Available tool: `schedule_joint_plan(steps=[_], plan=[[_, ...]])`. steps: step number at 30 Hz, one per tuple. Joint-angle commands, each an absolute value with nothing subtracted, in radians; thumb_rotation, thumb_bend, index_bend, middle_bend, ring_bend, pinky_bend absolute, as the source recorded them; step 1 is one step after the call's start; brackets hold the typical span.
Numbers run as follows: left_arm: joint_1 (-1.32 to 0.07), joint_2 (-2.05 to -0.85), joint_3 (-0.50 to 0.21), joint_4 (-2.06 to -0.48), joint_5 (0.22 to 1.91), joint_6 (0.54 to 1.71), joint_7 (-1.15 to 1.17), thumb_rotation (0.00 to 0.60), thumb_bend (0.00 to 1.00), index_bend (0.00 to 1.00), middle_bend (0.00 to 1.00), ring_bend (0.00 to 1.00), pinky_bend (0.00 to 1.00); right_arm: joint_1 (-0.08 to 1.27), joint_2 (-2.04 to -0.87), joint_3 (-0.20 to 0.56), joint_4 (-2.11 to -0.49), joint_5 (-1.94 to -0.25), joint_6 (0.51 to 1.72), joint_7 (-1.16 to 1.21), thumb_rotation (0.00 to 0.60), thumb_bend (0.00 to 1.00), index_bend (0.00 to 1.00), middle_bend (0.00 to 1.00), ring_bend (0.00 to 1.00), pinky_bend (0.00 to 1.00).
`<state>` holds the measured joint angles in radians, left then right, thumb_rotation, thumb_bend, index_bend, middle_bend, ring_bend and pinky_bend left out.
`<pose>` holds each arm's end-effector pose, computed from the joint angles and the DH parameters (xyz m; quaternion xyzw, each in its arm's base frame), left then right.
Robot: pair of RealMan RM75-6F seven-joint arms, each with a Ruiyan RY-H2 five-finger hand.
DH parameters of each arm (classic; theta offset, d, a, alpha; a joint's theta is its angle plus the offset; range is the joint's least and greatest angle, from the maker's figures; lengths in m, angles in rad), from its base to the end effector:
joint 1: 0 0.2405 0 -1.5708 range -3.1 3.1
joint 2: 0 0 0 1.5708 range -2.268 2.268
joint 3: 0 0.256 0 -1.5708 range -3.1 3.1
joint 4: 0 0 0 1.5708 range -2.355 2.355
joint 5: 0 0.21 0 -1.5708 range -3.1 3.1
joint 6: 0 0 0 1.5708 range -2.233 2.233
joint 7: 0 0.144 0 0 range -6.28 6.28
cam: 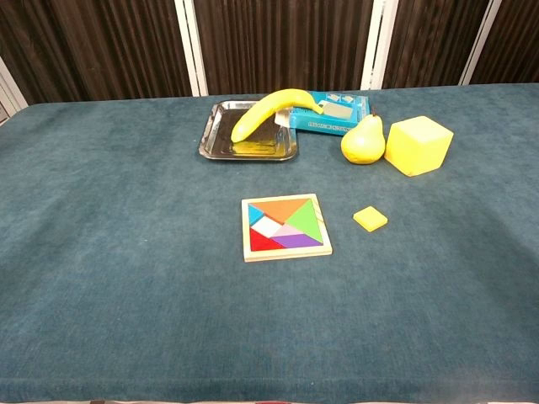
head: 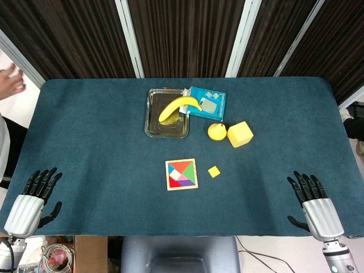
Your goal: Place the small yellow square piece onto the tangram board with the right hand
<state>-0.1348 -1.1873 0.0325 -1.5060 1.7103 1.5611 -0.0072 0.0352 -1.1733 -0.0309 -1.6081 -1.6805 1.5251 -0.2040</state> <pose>-0.2916 0.1764 0.1329 -0.6687 -0.3198 -0.4276 0.5174 -0.2943 -0.1467 0.1274 0.6707 -0.3239 0.3544 0.5653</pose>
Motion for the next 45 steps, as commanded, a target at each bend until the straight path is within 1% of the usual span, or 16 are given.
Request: schedule_joint_plan(steps=[1, 4, 7, 10, 14, 17, 20, 23, 27, 29, 31, 35, 40, 45], plan=[[-0.139, -1.186, 0.034, -1.503, 1.714, 1.557, -0.017, 0.600, 0.41, 0.00, 0.00, 0.00, 0.05, 0.038, -1.180, -0.029, -1.601, -1.692, 1.532, -0.199, 0.600, 0.12, 0.00, 0.00, 0.00, 0.00], [-0.144, -1.183, 0.028, -1.506, 1.712, 1.557, -0.033, 0.600, 0.41, 0.00, 0.00, 0.00, 0.05, 0.049, -1.204, -0.023, -1.566, -1.732, 1.556, -0.181, 0.600, 0.12, 0.00, 0.00, 0.00, 0.00], [-0.144, -1.179, 0.026, -1.506, 1.706, 1.556, -0.046, 0.600, 0.41, 0.00, 0.00, 0.00, 0.05, 0.092, -1.215, -0.007, -1.558, -1.758, 1.526, -0.174, 0.600, 0.12, 0.00, 0.00, 0.00, 0.00], [-0.140, -1.176, 0.028, -1.504, 1.712, 1.566, -0.046, 0.600, 0.41, 0.00, 0.00, 0.00, 0.05, 0.175, -1.201, 0.029, -1.595, -1.753, 1.416, -0.235, 0.600, 0.12, 0.02, 0.00, 0.00, 0.00], [-0.141, -1.179, 0.024, -1.496, 1.708, 1.567, -0.047, 0.600, 0.41, 0.00, 0.00, 0.00, 0.05, 0.316, -1.190, 0.093, -1.661, -1.671, 1.181, -0.371, 0.600, 0.12, 0.09, 0.00, 0.00, 0.00], [-0.133, -1.178, 0.029, -1.494, 1.710, 1.576, -0.046, 0.600, 0.41, 0.00, 0.00, 0.00, 0.05, 0.415, -1.208, 0.139, -1.675, -1.587, 1.024, -0.462, 0.600, 0.12, 0.16, 0.00, 0.00, 0.00], [-0.129, -1.174, 0.026, -1.498, 1.703, 1.580, -0.044, 0.600, 0.41, 0.00, 0.00, 0.00, 0.05, 0.497, -1.256, 0.173, -1.638, -1.516, 0.918, -0.524, 0.600, 0.13, 0.23, 0.00, 0.00, 0.00], [-0.125, -1.175, 0.022, -1.495, 1.697, 1.586, -0.042, 0.600, 0.41, 0.00, 0.00, 0.00, 0.05, 0.559, -1.316, 0.189, -1.577, -1.470, 0.859, -0.572, 0.600, 0.15, 0.30, 0.00, 0.00, 0.00], [-0.124, -1.175, 0.021, -1.494, 1.698, 1.590, -0.047, 0.600, 0.41, 0.00, 0.00, 0.00, 0.05, 0.619, -1.398, 0.196, -1.487, -1.432, 0.820, -0.602, 0.600, 0.22, 0.42, 0.00, 0.00, 0.00], [-0.124, -1.174, 0.021, -1.495, 1.697, 1.588, -0.048, 0.600, 0.41, 0.00, 0.00, 0.00, 0.05, 0.643, -1.435, 0.199, -1.448, -1.408, 0.806, -0.605, 0.600, 0.24, 0.45, 0.00, 0.00, 0.00], [-0.124, -1.174, 0.020, -1.495, 1.695, 1.586, -0.049, 0.600, 0.41, 0.00, 0.00, 0.00, 0.05, 0.659, -1.460, 0.198, -1.421, -1.391, 0.796, -0.607, 0.600, 0.25, 0.46, 0.00, 0.00, 0.00], [-0.125, -1.171, 0.016, -1.495, 1.690, 1.585, -0.052, 0.600, 0.41, 0.00, 0.00, 0.00, 0.05, 0.690, -1.509, 0.183, -1.367, -1.381, 0.791, -0.615, 0.600, 0.31, 0.47, 0.00, 0.00, 0.00], [-0.125, -1.170, 0.015, -1.497, 1.689, 1.585, -0.053, 0.600, 0.41, 0.00, 0.00, 0.00, 0.05, 0.716, -1.558, 0.170, -1.315, -1.359, 0.787, -0.626, 0.600, 0.32, 0.48, 0.00, 0.00, 0.00], [-0.122, -1.171, 0.015, -1.492, 1.690, 1.590, -0.057, 0.600, 0.42, 0.00, 0.00, 0.00, 0.05, 0.732, -1.587, 0.155, -1.284, -1.342, 0.791, -0.638, 0.600, 0.36, 0.49, 0.00, 0.00, 0.00]])
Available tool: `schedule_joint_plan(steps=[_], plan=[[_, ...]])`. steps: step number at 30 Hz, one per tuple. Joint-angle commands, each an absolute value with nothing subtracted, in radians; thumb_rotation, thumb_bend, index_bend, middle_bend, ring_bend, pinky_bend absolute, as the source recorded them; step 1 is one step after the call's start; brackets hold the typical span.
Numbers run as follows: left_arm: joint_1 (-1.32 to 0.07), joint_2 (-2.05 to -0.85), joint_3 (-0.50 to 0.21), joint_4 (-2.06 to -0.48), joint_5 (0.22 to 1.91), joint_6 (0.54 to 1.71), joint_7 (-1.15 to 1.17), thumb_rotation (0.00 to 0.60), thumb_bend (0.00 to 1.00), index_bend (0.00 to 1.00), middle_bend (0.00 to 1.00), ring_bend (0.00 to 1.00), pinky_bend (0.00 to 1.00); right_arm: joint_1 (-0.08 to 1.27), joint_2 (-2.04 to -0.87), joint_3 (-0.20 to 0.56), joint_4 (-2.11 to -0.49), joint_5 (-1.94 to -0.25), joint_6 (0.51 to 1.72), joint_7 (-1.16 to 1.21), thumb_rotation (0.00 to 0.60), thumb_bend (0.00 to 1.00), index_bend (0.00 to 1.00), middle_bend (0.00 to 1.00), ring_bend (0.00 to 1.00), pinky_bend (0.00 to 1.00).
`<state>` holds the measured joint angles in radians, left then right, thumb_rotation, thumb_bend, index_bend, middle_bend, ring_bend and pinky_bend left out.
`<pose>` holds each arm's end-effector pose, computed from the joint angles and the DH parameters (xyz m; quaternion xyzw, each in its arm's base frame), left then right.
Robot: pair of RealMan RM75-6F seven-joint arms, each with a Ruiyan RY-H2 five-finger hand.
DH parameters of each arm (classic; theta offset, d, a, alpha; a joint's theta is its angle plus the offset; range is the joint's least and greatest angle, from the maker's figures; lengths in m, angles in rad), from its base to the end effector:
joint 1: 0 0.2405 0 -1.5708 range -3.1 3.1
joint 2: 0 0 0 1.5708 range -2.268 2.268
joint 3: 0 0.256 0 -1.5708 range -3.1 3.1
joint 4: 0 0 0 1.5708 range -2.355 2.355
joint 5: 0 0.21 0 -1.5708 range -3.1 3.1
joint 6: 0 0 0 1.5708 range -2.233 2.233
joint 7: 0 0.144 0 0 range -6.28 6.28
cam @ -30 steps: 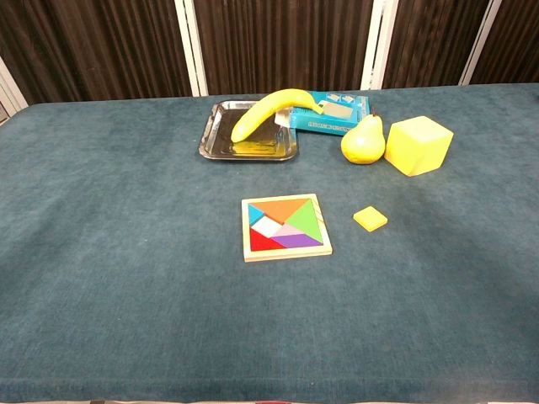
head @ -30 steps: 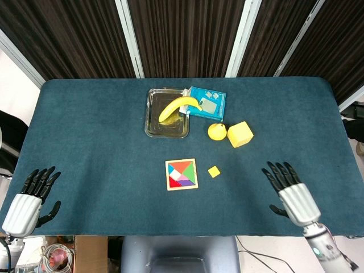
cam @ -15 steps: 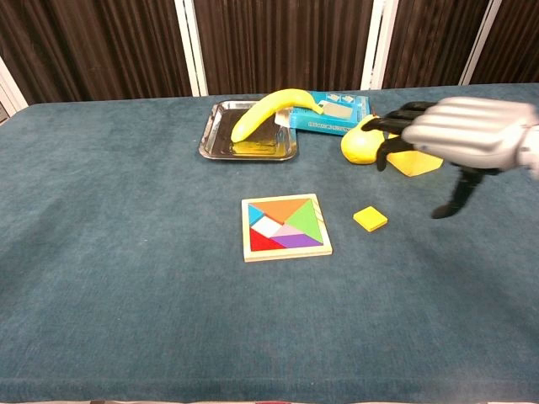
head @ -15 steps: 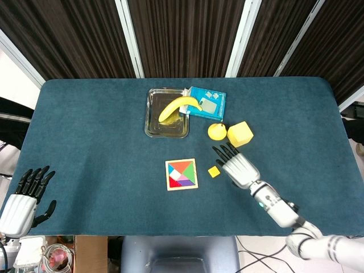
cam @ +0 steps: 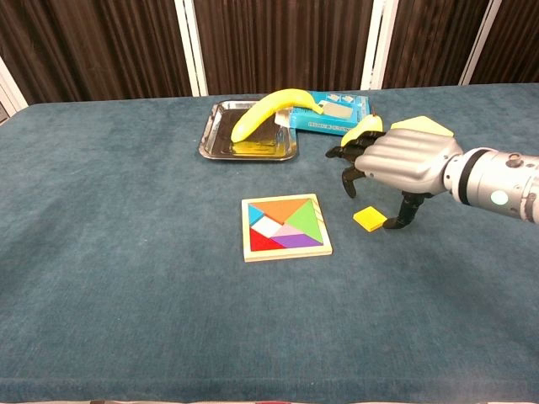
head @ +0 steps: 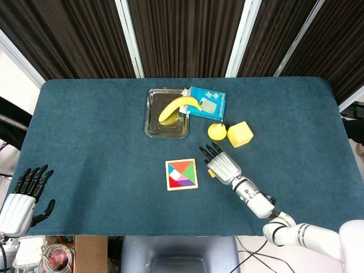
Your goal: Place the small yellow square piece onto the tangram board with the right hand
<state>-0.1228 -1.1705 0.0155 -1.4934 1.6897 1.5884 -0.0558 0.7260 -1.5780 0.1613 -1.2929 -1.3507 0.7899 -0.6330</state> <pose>-0.2973 0.1775 0.1461 -0.6497 -0.3232 -0.4391 0.5297 -0.1732 -0.3485 -0.0356 0.8573 -0.1540 0.2343 0.4318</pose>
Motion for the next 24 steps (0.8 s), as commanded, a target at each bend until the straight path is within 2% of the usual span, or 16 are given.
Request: schedule_joint_plan(steps=[1, 18, 24], plan=[[-0.122, -1.171, 0.015, -1.491, 1.690, 1.590, -0.058, 0.600, 0.42, 0.00, 0.00, 0.00, 0.05, 0.735, -1.590, 0.153, -1.280, -1.338, 0.791, -0.639, 0.600, 0.36, 0.50, 0.00, 0.00, 0.00], [-0.122, -1.174, 0.014, -1.482, 1.697, 1.596, -0.071, 0.600, 0.42, 0.00, 0.00, 0.00, 0.05, 0.763, -1.622, 0.116, -1.247, -1.298, 0.812, -0.663, 0.600, 0.36, 0.57, 0.00, 0.00, 0.00], [-0.123, -1.174, 0.013, -1.480, 1.698, 1.595, -0.072, 0.600, 0.42, 0.00, 0.00, 0.00, 0.05, 0.767, -1.623, 0.108, -1.250, -1.277, 0.819, -0.684, 0.600, 0.36, 0.57, 0.00, 0.00, 0.00]])
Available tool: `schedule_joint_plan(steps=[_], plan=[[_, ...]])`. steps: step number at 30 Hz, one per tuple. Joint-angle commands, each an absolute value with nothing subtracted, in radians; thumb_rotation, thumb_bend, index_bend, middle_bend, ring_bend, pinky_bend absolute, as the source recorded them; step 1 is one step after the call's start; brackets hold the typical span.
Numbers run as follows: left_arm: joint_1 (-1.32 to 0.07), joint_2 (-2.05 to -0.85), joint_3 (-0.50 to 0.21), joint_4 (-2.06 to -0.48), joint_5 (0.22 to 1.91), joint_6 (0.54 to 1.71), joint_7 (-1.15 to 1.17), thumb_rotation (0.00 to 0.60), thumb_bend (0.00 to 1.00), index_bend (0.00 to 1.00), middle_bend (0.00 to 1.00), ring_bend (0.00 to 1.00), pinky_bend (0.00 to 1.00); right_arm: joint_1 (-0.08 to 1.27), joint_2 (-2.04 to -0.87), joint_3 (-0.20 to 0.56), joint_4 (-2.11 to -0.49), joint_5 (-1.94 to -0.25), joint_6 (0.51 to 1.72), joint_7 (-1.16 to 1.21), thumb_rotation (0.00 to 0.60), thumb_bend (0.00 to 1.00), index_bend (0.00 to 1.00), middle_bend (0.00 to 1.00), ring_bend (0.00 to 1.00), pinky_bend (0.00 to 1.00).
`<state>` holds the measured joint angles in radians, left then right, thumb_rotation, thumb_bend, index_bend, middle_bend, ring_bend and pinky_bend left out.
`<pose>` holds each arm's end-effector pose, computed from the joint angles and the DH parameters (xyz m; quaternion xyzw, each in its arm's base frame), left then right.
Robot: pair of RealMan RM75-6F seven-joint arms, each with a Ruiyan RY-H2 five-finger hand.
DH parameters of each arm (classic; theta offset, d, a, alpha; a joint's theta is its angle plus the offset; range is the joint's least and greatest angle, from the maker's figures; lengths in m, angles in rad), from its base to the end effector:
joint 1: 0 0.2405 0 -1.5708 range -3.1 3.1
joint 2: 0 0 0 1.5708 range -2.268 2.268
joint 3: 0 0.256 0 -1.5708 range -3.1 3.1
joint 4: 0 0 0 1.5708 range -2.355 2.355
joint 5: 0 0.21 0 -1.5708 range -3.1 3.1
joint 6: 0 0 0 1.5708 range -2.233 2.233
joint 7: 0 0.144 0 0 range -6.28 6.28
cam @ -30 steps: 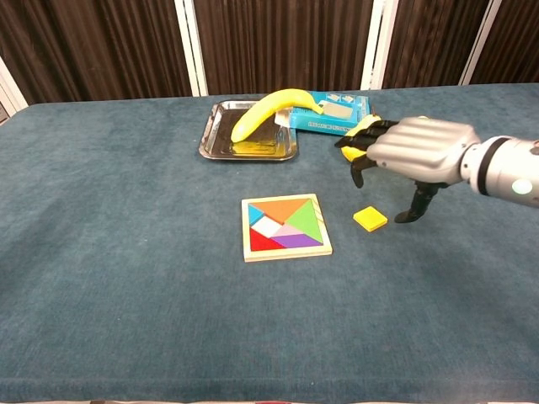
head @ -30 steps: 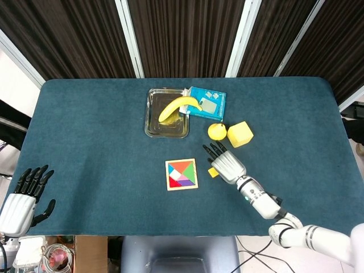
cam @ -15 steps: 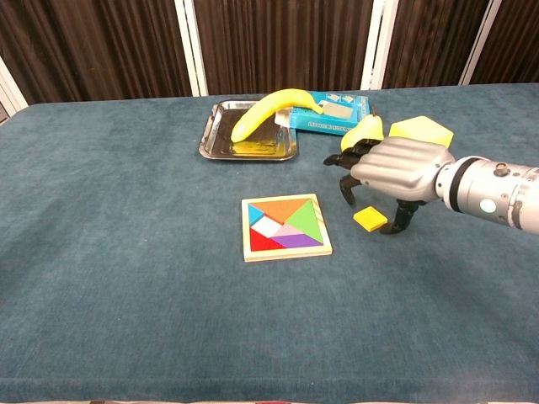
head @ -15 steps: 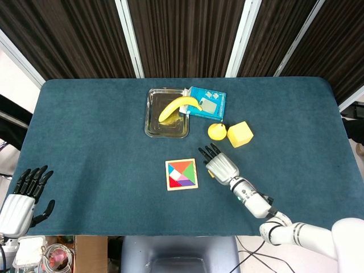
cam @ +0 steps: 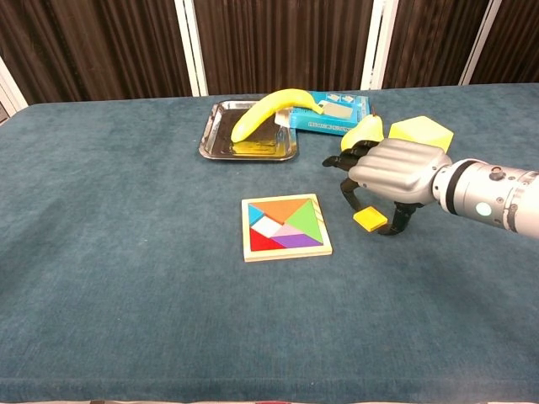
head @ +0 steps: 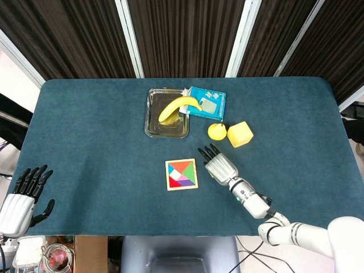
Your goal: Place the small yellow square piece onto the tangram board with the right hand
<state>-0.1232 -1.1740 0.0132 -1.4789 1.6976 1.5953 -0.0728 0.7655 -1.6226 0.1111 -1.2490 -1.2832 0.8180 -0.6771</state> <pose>-0.2981 0.1780 0.1469 -0.6494 -0.3212 -0.4446 0.5268 -0.1737 -0.3494 -0.0492 0.8604 -0.1451 0.2180 0.4372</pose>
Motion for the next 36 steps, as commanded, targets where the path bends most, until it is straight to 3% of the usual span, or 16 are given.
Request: schedule_joint_plan(steps=[1, 28, 36], plan=[[-0.123, -1.174, 0.013, -1.480, 1.698, 1.596, -0.072, 0.600, 0.42, 0.00, 0.00, 0.00, 0.05, 0.768, -1.622, 0.107, -1.250, -1.274, 0.820, -0.687, 0.600, 0.36, 0.57, 0.00, 0.00, 0.00], [-0.119, -1.176, 0.013, -1.473, 1.705, 1.607, -0.065, 0.600, 0.44, 0.00, 0.00, 0.00, 0.05, 0.793, -1.631, 0.085, -1.251, -1.219, 0.829, -0.719, 0.600, 0.41, 0.56, 0.00, 0.00, 0.00], [-0.117, -1.175, 0.015, -1.473, 1.709, 1.612, -0.068, 0.600, 0.44, 0.00, 0.00, 0.00, 0.05, 0.796, -1.638, 0.084, -1.254, -1.219, 0.847, -0.709, 0.600, 0.41, 0.62, 0.01, 0.00, 0.00]])
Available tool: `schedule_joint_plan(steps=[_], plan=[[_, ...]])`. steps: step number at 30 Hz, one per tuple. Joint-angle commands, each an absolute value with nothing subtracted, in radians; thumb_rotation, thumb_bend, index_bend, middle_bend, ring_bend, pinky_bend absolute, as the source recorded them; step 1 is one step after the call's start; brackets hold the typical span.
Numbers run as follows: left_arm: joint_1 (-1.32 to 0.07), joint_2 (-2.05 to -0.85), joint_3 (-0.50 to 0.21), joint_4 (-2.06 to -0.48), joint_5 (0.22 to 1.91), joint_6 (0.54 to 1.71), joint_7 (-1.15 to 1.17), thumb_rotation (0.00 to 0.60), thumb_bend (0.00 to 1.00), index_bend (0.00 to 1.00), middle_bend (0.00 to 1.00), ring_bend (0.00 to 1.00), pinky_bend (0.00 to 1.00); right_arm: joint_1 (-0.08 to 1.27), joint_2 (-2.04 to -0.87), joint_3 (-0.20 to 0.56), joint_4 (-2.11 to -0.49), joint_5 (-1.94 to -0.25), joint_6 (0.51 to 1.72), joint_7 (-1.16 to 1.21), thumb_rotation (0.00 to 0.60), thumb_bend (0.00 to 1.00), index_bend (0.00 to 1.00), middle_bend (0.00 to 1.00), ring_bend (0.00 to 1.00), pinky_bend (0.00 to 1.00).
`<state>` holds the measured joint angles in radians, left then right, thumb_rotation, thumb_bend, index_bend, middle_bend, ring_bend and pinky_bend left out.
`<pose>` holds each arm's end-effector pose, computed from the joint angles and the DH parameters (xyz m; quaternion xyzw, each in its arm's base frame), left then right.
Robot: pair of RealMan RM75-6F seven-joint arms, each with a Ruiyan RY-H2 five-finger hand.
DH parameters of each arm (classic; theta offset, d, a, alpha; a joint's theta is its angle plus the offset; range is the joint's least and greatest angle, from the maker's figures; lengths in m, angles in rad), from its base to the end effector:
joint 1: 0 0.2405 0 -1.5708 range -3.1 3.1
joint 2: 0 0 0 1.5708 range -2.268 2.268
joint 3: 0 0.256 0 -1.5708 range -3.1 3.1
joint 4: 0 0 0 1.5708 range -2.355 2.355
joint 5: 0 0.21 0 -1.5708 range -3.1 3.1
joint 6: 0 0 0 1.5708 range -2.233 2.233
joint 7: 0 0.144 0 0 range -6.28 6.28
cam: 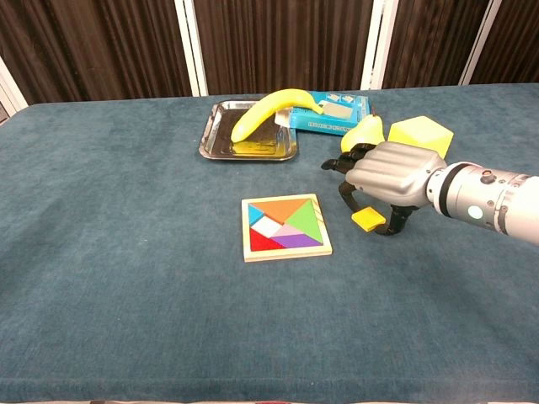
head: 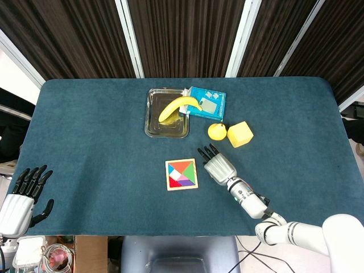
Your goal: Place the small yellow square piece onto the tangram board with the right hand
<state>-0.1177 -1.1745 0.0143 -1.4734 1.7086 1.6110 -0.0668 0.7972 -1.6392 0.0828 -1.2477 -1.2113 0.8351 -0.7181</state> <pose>-0.2977 0.1757 0.1483 -0.6505 -0.3134 -0.4466 0.5284 -0.1705 -0.3501 -0.0551 0.8609 -0.1455 0.2082 0.4409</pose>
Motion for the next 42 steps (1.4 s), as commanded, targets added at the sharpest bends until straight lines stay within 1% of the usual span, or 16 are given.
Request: schedule_joint_plan(steps=[1, 6, 9, 13, 17, 23, 29, 42], plan=[[-0.117, -1.175, 0.015, -1.473, 1.709, 1.613, -0.067, 0.600, 0.44, 0.00, 0.00, 0.00, 0.05, 0.795, -1.636, 0.085, -1.258, -1.225, 0.854, -0.702, 0.600, 0.41, 0.62, 0.01, 0.00, 0.00], [-0.108, -1.182, 0.020, -1.456, 1.713, 1.625, -0.075, 0.600, 0.44, 0.00, 0.00, 0.00, 0.05, 0.791, -1.614, 0.085, -1.299, -1.261, 0.891, -0.673, 0.600, 0.41, 0.64, 0.03, 0.00, 0.00], [-0.115, -1.172, 0.012, -1.472, 1.708, 1.618, -0.073, 0.600, 0.44, 0.00, 0.00, 0.00, 0.05, 0.790, -1.601, 0.088, -1.337, -1.291, 0.919, -0.657, 0.600, 0.41, 0.64, 0.03, 0.00, 0.00], [-0.114, -1.171, 0.012, -1.481, 1.708, 1.619, -0.064, 0.600, 0.44, 0.00, 0.00, 0.00, 0.05, 0.807, -1.607, 0.103, -1.368, -1.314, 0.934, -0.661, 0.600, 0.41, 0.64, 0.04, 0.00, 0.00], [-0.113, -1.172, 0.014, -1.480, 1.710, 1.620, -0.061, 0.600, 0.44, 0.00, 0.00, 0.00, 0.05, 0.842, -1.650, 0.128, -1.368, -1.300, 0.916, -0.697, 0.600, 0.41, 0.64, 0.04, 0.00, 0.00], [-0.113, -1.169, 0.014, -1.474, 1.708, 1.619, -0.073, 0.600, 0.44, 0.00, 0.00, 0.00, 0.05, 0.909, -1.756, 0.171, -1.317, -1.226, 0.869, -0.784, 0.600, 0.41, 0.63, 0.04, 0.00, 0.00], [-0.109, -1.163, 0.016, -1.469, 1.713, 1.628, -0.088, 0.600, 0.44, 0.00, 0.00, 0.00, 0.05, 0.948, -1.827, 0.181, -1.268, -1.181, 0.861, -0.850, 0.600, 0.41, 0.63, 0.04, 0.00, 0.00], [-0.103, -1.170, 0.019, -1.464, 1.723, 1.640, -0.090, 0.600, 0.44, 0.00, 0.00, 0.00, 0.05, 0.964, -1.844, 0.168, -1.234, -1.127, 0.864, -0.891, 0.600, 0.41, 0.62, 0.04, 0.00, 0.00]])
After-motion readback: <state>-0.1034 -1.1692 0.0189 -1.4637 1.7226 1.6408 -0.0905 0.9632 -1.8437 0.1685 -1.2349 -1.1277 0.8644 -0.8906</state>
